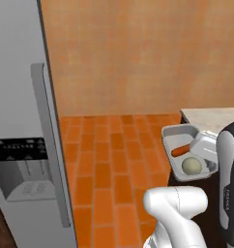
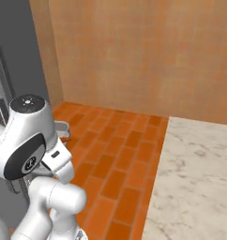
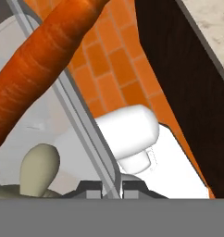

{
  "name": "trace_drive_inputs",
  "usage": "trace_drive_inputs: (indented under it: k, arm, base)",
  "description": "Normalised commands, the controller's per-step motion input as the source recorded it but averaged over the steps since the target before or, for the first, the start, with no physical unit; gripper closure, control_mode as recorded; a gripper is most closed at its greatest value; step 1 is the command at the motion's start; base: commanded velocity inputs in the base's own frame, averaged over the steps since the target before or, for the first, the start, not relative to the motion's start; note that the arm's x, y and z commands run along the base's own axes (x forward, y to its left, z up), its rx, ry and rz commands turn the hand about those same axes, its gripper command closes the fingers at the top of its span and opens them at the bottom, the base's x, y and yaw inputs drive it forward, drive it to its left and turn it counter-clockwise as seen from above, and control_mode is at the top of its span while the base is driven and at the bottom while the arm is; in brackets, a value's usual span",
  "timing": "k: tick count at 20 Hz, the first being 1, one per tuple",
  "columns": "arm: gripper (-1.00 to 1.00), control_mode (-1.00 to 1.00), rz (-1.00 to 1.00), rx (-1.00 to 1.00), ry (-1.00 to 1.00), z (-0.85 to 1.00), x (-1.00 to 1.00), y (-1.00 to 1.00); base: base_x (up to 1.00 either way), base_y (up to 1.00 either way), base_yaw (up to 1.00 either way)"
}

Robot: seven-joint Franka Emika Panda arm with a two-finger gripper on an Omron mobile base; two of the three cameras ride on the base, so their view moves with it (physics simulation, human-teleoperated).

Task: Take the meat container that has the shrimp and place it on the second highest rack of the freezer. Then take the vegetable container that has the mushroom and carrot and place it on the highest rack of the freezer.

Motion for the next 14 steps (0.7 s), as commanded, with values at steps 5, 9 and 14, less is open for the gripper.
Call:
trace_drive_inputs:
  k: [5,9,14]
  arm:
    - [1.00,1.00,0.00,0.00,0.00,0.00,0.00,0.00]
    - [1.00,1.00,0.00,0.00,0.00,0.00,0.00,0.00]
    - [1.00,1.00,0.00,0.00,0.00,0.00,0.00,0.00]
  base:
    - [0.98,-0.04,0.00]
    - [1.00,-0.29,0.00]
    - [1.00,-0.53,0.03]
